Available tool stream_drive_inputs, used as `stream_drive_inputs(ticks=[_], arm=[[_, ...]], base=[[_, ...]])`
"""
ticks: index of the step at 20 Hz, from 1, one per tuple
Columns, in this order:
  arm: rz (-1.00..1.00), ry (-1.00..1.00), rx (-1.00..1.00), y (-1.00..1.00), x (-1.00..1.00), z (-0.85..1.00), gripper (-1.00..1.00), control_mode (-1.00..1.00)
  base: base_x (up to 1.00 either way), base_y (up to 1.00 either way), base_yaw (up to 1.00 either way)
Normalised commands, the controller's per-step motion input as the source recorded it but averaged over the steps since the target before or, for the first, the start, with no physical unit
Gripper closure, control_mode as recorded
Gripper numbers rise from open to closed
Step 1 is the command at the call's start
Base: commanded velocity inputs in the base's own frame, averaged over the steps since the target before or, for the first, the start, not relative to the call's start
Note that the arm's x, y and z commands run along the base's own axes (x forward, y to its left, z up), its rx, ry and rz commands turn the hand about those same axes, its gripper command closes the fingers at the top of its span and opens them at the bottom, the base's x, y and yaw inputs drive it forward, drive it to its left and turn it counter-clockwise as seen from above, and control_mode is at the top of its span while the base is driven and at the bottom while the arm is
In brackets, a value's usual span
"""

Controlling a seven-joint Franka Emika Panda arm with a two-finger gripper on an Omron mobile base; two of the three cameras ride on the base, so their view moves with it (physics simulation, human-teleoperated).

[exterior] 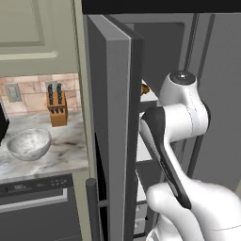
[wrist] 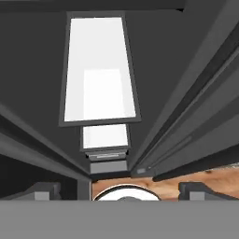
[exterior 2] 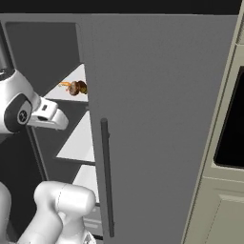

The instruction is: Take the shrimp, sweet potato, and mushroom from the freezer and place them in the bowl on the counter.

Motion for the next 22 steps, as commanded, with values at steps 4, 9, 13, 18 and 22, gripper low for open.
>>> stream_drive_inputs(ticks=[4,9,13,18,22], arm=[[0.0,-0.19,0.0,0.1,0.54,0.44,-1.0,-1.0],[0.0,-0.09,0.01,-0.01,0.7,0.15,-1.0,-1.0],[0.0,-0.03,0.0,-0.01,0.59,0.0,-1.0,-1.0],[0.0,0.0,0.0,0.04,0.76,0.17,-1.0,-1.0],[0.0,0.0,0.0,-0.01,0.72,0.17,-1.0,-1.0]], base=[[0.0,0.0,0.0],[0.0,0.0,0.0],[0.0,0.0,0.0],[0.0,0.0,0.0],[0.0,0.0,0.0]])
